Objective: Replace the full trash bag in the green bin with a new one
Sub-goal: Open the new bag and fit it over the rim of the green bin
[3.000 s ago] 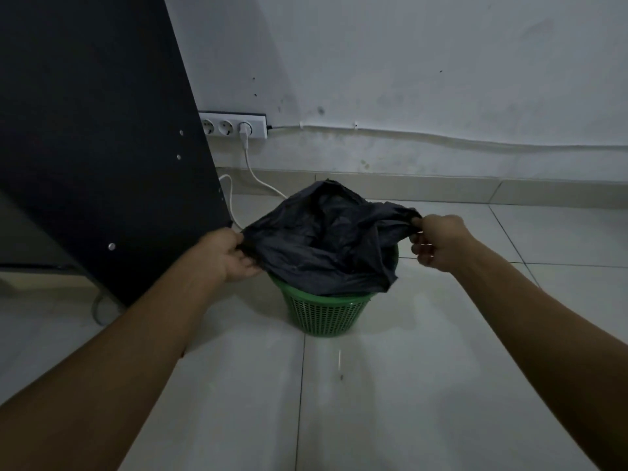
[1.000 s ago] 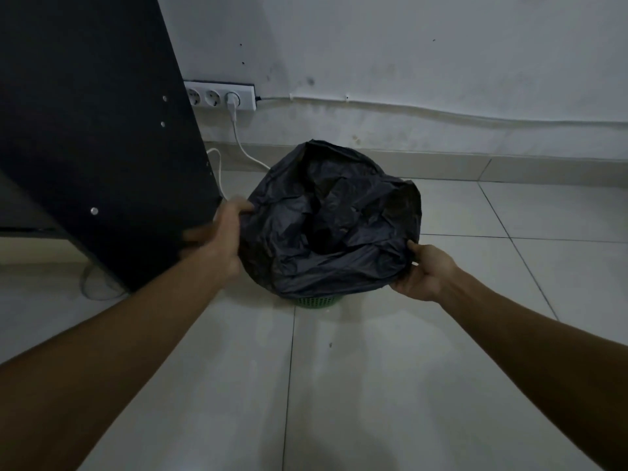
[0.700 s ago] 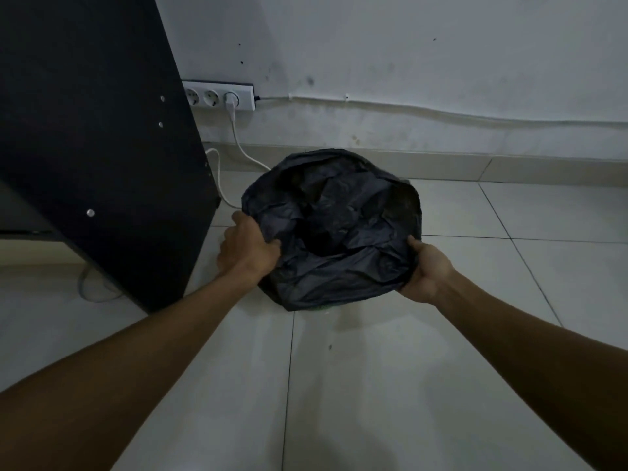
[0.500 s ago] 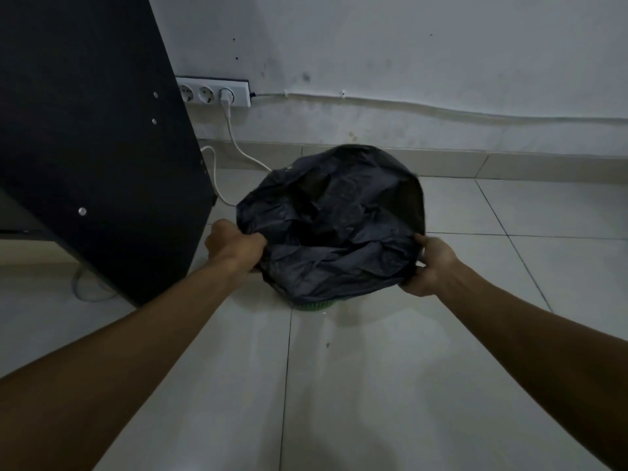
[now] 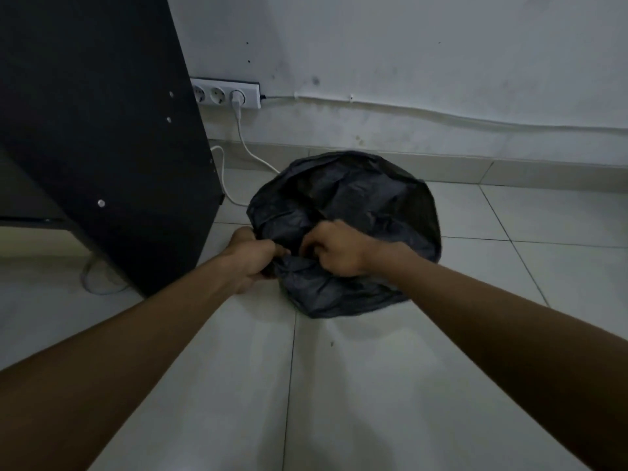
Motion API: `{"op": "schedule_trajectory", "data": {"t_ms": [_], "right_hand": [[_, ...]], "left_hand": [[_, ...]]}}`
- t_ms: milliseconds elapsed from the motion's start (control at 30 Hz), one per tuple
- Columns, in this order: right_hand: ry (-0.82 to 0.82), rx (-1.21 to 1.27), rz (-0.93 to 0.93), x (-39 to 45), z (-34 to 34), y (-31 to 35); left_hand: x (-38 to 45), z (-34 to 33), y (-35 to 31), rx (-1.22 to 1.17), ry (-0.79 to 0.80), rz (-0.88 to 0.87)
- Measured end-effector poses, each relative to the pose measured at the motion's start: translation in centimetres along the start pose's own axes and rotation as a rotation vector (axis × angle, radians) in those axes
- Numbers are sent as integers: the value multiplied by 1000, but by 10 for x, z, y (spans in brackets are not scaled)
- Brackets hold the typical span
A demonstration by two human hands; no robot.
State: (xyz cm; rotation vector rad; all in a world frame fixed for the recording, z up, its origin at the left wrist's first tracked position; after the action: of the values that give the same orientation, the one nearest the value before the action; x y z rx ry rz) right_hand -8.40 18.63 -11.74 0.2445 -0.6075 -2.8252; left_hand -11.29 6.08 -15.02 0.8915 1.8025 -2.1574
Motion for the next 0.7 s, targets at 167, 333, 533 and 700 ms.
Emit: {"op": "schedule_trajectory", "data": {"t_ms": [167,333,533,700], "right_hand": [[214,-13,-318,-11,-23,-59],[91,192,-372,-10,-12,-72],[130,-221,-281,-9,4,-23],[358,-453,-240,-16,-36,7]], "left_hand": [[-11,23,11,73,114,33],[-10,31,22,72,143,62],[-3,35,23,101,18,42],[-4,33,21,89,-84,40]]}}
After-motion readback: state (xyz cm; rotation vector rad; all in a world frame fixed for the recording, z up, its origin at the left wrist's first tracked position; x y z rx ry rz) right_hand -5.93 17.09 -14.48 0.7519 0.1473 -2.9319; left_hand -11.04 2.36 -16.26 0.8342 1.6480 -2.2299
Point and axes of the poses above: each hand's wrist, its own x-axis towards the middle knuckle, its own z-axis out of the back of the hand, y = z × x, the point moved 8 cm from there along x, towards the middle knuckle, and after that the axes turned 5 degrees about z, right-handed, at the moved point
